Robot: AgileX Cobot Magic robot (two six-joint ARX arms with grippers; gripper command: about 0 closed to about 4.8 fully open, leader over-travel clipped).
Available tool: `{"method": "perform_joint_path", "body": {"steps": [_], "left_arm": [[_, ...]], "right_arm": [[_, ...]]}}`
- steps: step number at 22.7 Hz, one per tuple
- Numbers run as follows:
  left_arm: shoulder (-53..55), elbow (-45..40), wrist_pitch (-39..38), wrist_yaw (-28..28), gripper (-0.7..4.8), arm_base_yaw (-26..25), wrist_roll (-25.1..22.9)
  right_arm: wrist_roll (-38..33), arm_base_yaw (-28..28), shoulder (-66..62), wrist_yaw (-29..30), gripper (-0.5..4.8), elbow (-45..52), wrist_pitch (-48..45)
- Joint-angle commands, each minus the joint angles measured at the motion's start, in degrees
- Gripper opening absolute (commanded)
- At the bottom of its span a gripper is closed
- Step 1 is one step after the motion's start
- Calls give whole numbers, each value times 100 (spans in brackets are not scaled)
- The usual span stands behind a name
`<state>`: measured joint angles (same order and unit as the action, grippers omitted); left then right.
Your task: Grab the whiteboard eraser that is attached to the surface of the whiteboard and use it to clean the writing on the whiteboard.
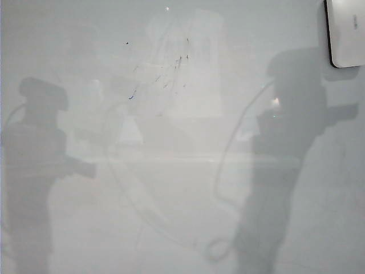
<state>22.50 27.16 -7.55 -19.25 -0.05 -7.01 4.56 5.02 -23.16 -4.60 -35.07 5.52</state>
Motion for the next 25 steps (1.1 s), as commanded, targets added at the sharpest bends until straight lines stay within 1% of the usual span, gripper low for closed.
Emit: {"method": "perform_joint_path", "body": {"steps": [1,3,6,9,12,16,21,25], "left_arm": [[-4,20,101,9,-6,7,125],[-4,13,181,-2,-6,7,299],[-13,-118,699,-9,-6,7,393],[-13,-321,1351,-4,-6,7,833],[-15,-501,1666,0,-6,7,1209],[-70,-723,1705,2,-6,13,1217],[-223,-1099,1709,17,-6,11,1217],[-420,-1416,1709,13,-6,11,1217]], "right_arm": [[-380,7,398,225,-3,-17,177],[-717,7,675,326,-3,-17,339],[-809,7,841,352,-3,-11,612],[-809,7,968,334,-3,-7,911],[-807,4,1078,328,-3,26,1012],[-951,4,1397,326,-3,282,1025],[-964,4,1969,313,-3,789,1095],[-1263,7,2310,317,-3,1259,1069]]}}
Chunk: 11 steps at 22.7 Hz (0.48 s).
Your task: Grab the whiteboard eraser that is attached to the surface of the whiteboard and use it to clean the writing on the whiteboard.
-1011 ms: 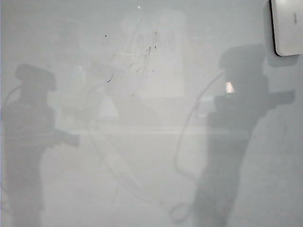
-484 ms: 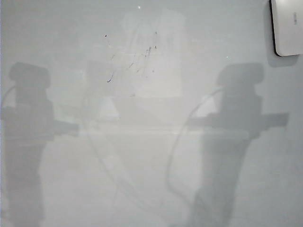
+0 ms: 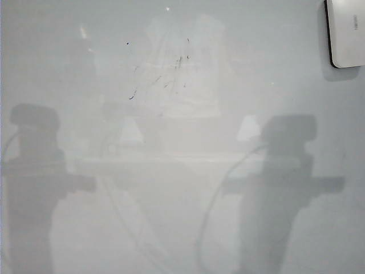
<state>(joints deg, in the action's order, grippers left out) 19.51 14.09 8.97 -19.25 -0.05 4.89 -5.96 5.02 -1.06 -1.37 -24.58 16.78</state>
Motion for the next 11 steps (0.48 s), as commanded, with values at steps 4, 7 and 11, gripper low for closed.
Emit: {"method": "perform_joint_path", "body": {"steps": [4,7,11], "left_arm": [[-511,-428,101,85,-6,9,26],[-802,-721,79,181,-6,9,125],[-990,-1084,63,706,-6,9,632]], "right_arm": [[-330,7,105,26,-3,634,-278],[-330,9,105,28,-3,927,-450],[-610,9,105,28,-2,1353,-503]]}}
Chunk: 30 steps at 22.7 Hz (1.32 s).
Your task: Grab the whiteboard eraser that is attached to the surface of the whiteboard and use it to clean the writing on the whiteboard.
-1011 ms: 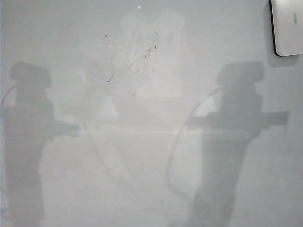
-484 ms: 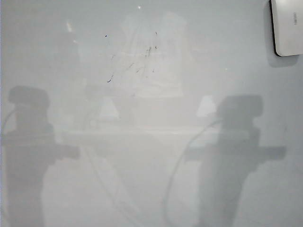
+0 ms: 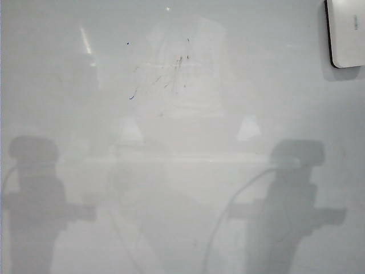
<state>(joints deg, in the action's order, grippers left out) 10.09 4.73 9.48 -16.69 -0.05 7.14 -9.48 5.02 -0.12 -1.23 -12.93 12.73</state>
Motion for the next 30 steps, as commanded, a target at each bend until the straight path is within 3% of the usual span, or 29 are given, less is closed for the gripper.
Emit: {"method": "perform_joint_path", "body": {"steps": [1,5,6,17,21,30], "left_arm": [[-55,-184,-26,577,-6,9,490],[-52,-221,-208,702,-5,9,544],[-52,-221,-229,684,-5,9,557],[-52,-219,-234,654,-5,9,533],[-52,-219,-234,656,-5,9,533],[-57,-219,-236,647,-6,9,533]], "right_arm": [[-352,9,11,20,-2,315,-98],[-850,9,11,13,14,748,-83],[-872,7,11,0,32,839,-83],[-986,-2,11,-11,32,1040,81],[-737,-4,11,-42,32,1064,52],[693,-125,13,-640,32,1287,-496]]}}
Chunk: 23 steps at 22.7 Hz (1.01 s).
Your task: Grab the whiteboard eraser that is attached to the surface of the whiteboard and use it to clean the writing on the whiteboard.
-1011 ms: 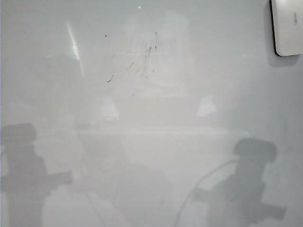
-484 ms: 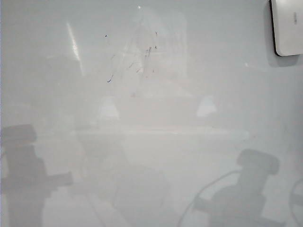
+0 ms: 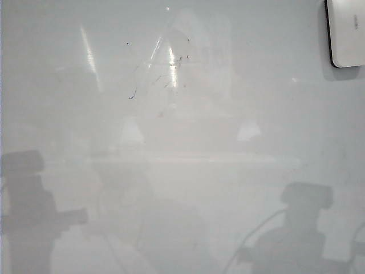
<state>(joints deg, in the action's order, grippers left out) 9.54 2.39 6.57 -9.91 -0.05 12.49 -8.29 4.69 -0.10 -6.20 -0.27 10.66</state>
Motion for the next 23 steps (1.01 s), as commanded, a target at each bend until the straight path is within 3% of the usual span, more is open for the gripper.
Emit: {"method": "perform_joint_path", "body": {"steps": [1,4,12,23], "left_arm": [[0,15,52,-33,-6,9,-2],[0,15,50,-35,-5,9,-2],[0,15,42,-35,-5,9,-2],[0,15,35,-35,-5,9,-2]], "right_arm": [[664,-153,11,-131,32,22,-437],[717,-420,11,-7,32,22,-1014],[894,-417,11,612,32,22,-1268],[872,-417,11,623,32,22,-1217]]}}
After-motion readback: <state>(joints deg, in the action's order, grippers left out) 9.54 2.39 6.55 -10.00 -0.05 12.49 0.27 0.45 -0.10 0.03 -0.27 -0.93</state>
